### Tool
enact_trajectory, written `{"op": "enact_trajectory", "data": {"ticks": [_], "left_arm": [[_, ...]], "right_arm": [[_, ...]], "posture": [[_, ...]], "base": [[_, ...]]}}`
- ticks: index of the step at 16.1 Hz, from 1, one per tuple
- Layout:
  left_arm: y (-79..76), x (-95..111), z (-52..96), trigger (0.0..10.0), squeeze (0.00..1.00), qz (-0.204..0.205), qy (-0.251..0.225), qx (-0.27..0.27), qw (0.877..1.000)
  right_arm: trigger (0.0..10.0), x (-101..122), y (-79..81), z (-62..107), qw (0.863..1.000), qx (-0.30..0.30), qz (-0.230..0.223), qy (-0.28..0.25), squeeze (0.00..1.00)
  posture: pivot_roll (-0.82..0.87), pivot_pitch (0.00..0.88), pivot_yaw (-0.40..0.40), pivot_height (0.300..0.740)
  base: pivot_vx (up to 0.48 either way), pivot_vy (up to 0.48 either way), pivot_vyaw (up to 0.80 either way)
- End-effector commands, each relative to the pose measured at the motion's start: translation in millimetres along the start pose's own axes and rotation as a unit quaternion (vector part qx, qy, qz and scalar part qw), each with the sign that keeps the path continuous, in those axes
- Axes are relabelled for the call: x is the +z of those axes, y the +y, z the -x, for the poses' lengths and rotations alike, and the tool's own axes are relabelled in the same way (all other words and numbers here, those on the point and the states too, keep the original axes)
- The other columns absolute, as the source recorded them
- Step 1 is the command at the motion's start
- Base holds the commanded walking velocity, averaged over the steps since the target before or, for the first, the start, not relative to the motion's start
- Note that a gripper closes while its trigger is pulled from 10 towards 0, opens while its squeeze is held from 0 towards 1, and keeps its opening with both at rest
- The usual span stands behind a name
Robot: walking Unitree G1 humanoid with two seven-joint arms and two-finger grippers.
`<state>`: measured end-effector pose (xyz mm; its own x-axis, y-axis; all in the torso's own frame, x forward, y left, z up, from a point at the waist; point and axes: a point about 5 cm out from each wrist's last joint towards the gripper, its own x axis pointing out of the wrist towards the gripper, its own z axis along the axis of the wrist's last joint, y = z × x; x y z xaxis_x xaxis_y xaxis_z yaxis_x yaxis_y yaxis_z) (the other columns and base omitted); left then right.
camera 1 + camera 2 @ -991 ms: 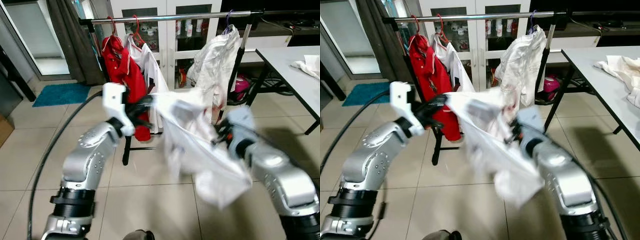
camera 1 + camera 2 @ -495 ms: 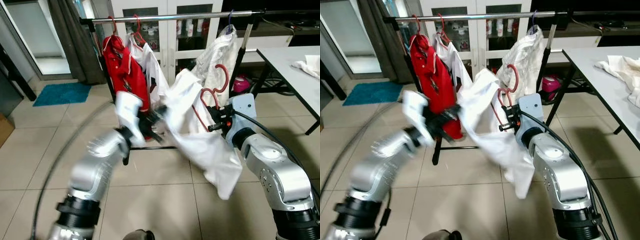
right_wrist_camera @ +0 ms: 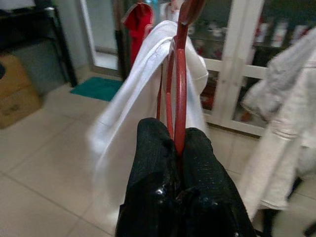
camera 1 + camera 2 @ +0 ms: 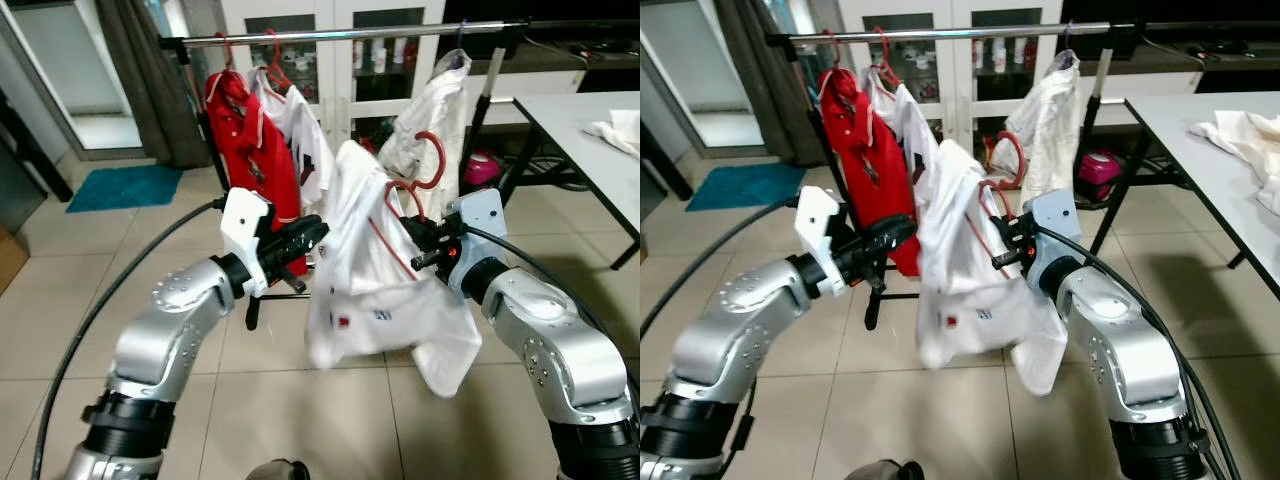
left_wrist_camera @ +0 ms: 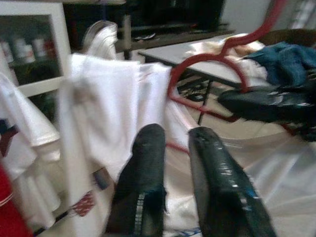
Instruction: Hang hanger
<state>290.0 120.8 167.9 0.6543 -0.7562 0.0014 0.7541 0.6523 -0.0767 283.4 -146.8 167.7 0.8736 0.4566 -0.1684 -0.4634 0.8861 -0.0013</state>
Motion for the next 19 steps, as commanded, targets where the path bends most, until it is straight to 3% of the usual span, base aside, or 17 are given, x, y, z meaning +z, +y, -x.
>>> {"op": "enact_trajectory", "data": {"ticks": [1,2,4,5,8,9,10,13,16,17,18,19], "left_arm": [[10.0,8.1,12.0,10.0,1.00,-0.011,-0.017,0.006,1.000],[33.0,11.8,28.9,10.0,1.00,-0.032,-0.014,0.044,0.998],[48.5,14.1,43.3,10.0,1.00,-0.049,-0.003,0.063,0.997],[67.3,19.0,63.3,10.0,1.00,-0.066,0.010,0.083,0.994],[102.6,27.8,95.5,10.0,1.00,-0.097,0.029,0.129,0.986],[103.5,27.7,96.7,10.0,0.35,-0.090,0.025,0.120,0.988],[102.4,23.9,98.2,10.0,0.00,-0.055,0.011,0.083,0.995],[86.4,-0.8,99.2,10.0,0.00,0.025,0.051,-0.039,0.998],[81.3,-18.3,106.9,9.7,0.00,0.038,0.092,-0.074,0.992],[81.3,-19.7,107.3,0.7,0.00,0.047,0.087,-0.077,0.992],[81.2,-20.7,107.3,0.0,0.00,0.055,0.083,-0.078,0.992],[80.8,-22.4,106.9,0.0,0.00,0.065,0.080,-0.081,0.991]], "right_arm": [[10.0,21.3,0.4,7.9,0.998,0.032,0.000,-0.052,0.00],[10.0,28.8,-0.8,15.1,0.995,0.078,-0.005,-0.065,0.00],[10.0,33.6,-1.4,21.5,0.991,0.115,-0.006,-0.073,0.00],[10.0,36.9,-2.4,31.0,0.984,0.165,-0.001,-0.074,0.00],[10.0,39.4,-1.4,49.6,0.963,0.262,0.009,-0.056,0.00],[10.0,39.5,-0.3,51.8,0.960,0.275,0.009,-0.053,0.00],[10.0,39.9,2.3,56.0,0.953,0.301,0.012,-0.046,0.00],[10.0,43.6,5.4,64.4,0.937,0.347,0.011,-0.042,0.00],[10.0,44.0,5.0,69.5,0.931,0.362,0.009,-0.036,0.00],[10.0,44.6,5.4,70.7,0.929,0.368,0.010,-0.034,0.00],[10.0,45.5,6.0,71.6,0.927,0.373,0.009,-0.034,0.00],[10.0,46.4,6.3,72.1,0.925,0.378,0.008,-0.035,0.00]], "posture": [[-0.11,0.000,0.115,0.740],[-0.11,0.000,0.114,0.740],[-0.11,0.000,0.114,0.740],[-0.11,0.000,0.114,0.740],[-0.11,0.000,0.117,0.740],[-0.11,0.000,0.117,0.740],[-0.11,0.000,0.114,0.740],[-0.11,0.000,0.119,0.740],[-0.12,0.000,0.122,0.740],[-0.12,0.000,0.118,0.740],[-0.12,0.000,0.118,0.740],[-0.12,0.000,0.115,0.740]], "base": [[0.000,0.000,0.00],[0.000,0.000,0.00],[0.000,0.000,0.00],[0.000,0.000,0.00],[0.000,0.000,0.00],[0.000,0.000,0.00],[0.000,0.000,0.00],[0.000,0.000,0.00],[0.000,0.000,0.00],[0.000,0.000,0.00],[0.000,0.000,0.00],[0.000,0.000,0.00]]}}
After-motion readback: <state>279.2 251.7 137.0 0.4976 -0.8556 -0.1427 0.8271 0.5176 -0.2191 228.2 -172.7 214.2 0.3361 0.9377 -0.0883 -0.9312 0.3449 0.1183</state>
